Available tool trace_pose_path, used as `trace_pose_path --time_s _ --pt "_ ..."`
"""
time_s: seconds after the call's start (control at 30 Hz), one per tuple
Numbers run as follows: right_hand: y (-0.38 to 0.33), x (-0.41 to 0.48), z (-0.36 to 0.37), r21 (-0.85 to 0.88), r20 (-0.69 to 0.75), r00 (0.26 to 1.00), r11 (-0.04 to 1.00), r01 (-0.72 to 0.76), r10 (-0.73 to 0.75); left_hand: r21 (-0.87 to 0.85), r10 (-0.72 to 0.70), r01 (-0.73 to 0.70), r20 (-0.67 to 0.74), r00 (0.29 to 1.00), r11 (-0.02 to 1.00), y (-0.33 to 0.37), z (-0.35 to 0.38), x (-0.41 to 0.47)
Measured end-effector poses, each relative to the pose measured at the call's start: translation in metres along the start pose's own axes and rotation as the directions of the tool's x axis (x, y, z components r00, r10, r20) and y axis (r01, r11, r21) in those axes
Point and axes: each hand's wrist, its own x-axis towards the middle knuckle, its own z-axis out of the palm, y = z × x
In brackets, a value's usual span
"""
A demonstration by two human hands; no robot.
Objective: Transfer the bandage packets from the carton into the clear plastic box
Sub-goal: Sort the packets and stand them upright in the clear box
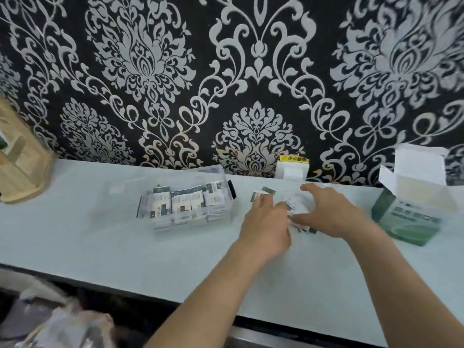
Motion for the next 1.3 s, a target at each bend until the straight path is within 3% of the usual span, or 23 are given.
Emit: trace_pose_path --time_s 0.13,0.27,0.47,0.57,0.7,0.8,1.0,1.17,1.3 --pt "0.015 0.009 0.021 -0.072 0.020 0.999 0.997 0.031 -0.029 0.067 -0.095 0.091 0.062 0.994 0.994 -0.001 0.024 0.014" --pt "0.021 0.014 0.022 0.099 -0.025 0.997 0.992 0.074 -0.072 0.114 0.020 -0.018 -0.016 1.000 0.993 0.001 0.024 0.020" --pt "0.024 0.011 0.013 0.190 0.029 0.985 0.968 0.163 -0.171 0.071 -0.020 0.027 -0.092 0.996 0.997 -0.003 0.010 0.016" --pt "0.030 0.010 0.008 0.177 -0.013 0.986 0.970 0.166 -0.166 0.055 -0.039 0.047 -0.132 0.990 0.997 -0.006 0.010 0.018" --pt "0.035 0.008 0.002 0.233 -0.080 0.991 0.964 0.127 -0.111 0.061 -0.146 0.148 -0.039 0.988 0.987 -0.007 0.011 0.023" --pt "0.032 0.005 0.000 0.264 -0.045 0.995 0.960 0.096 -0.087 0.070 -0.159 0.162 -0.044 0.986 0.984 -0.002 0.008 0.024" --pt "0.023 -0.004 -0.002 0.217 -0.013 0.999 0.976 0.035 -0.033 0.010 -0.167 0.167 -0.013 0.986 0.986 0.002 -0.003 0.022" --pt "0.006 -0.005 0.021 -0.025 0.044 0.992 0.993 0.120 -0.118 0.041 -0.197 0.194 0.067 0.978 0.980 0.003 -0.009 0.019" --pt "-0.002 0.000 0.027 0.016 0.044 0.996 0.997 0.080 -0.080 0.088 -0.178 0.172 0.066 0.982 0.981 0.006 -0.007 0.018"
